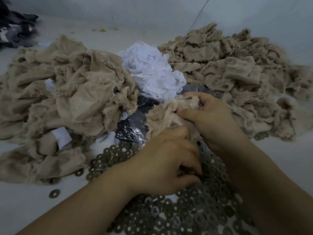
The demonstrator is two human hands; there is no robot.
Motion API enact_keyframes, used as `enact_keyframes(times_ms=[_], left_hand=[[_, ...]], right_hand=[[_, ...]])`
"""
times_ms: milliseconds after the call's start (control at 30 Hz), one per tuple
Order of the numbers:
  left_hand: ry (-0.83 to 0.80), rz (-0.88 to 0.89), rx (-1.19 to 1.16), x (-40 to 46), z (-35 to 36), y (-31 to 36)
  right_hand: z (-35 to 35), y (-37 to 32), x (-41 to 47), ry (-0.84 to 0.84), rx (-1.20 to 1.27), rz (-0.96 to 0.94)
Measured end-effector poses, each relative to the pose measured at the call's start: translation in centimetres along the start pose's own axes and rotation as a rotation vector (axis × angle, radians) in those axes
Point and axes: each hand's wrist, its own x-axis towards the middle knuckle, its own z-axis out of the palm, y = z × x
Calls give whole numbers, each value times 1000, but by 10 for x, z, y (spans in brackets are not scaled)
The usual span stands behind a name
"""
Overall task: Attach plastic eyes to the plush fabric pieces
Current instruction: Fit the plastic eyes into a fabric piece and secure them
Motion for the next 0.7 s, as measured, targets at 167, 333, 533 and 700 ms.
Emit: enact_keyframes(times_ms=[167, 333, 533, 700], left_hand=[[-203, -88, 144, -1, 2, -3], [-261, -166, 9, -7, -7, -10], [-325, -155, 81, -3, -2, -3], [-323, -175, 98, -1, -1, -1]], right_hand=[[3, 1, 0, -21, 18, 7], [5, 4, -1, -45, 1, -2], [5, 8, 0, -43, -33, -11], [5, 11, 2, -32, -65, -23]])
